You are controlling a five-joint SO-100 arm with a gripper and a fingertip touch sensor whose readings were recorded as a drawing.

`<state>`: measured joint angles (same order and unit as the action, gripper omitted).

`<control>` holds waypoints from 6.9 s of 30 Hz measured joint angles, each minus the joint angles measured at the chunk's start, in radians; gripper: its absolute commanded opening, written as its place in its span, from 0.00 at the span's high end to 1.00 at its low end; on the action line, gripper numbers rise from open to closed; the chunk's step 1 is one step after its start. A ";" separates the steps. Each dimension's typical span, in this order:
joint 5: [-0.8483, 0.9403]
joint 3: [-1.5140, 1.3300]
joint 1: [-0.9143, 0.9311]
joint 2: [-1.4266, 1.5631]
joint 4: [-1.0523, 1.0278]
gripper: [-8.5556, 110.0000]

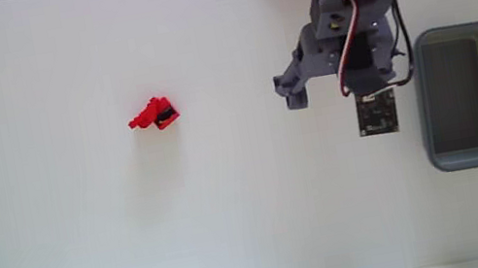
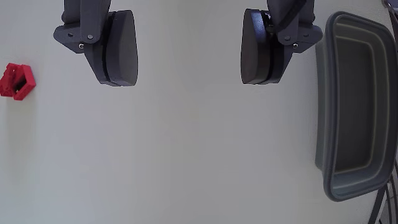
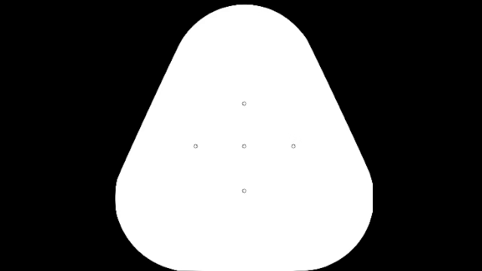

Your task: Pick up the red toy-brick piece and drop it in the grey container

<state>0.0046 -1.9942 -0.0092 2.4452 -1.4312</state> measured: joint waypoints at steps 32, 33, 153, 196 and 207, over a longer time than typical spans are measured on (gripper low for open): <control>0.000 0.000 0.000 0.000 0.000 0.00; 0.000 0.000 0.000 0.000 0.000 0.00; 0.000 0.000 0.000 0.000 0.000 0.00; 0.000 0.000 0.310 0.002 0.000 0.00; 0.000 0.000 0.468 0.002 0.000 0.00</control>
<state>0.0046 -1.9942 0.4587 2.4467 -1.4312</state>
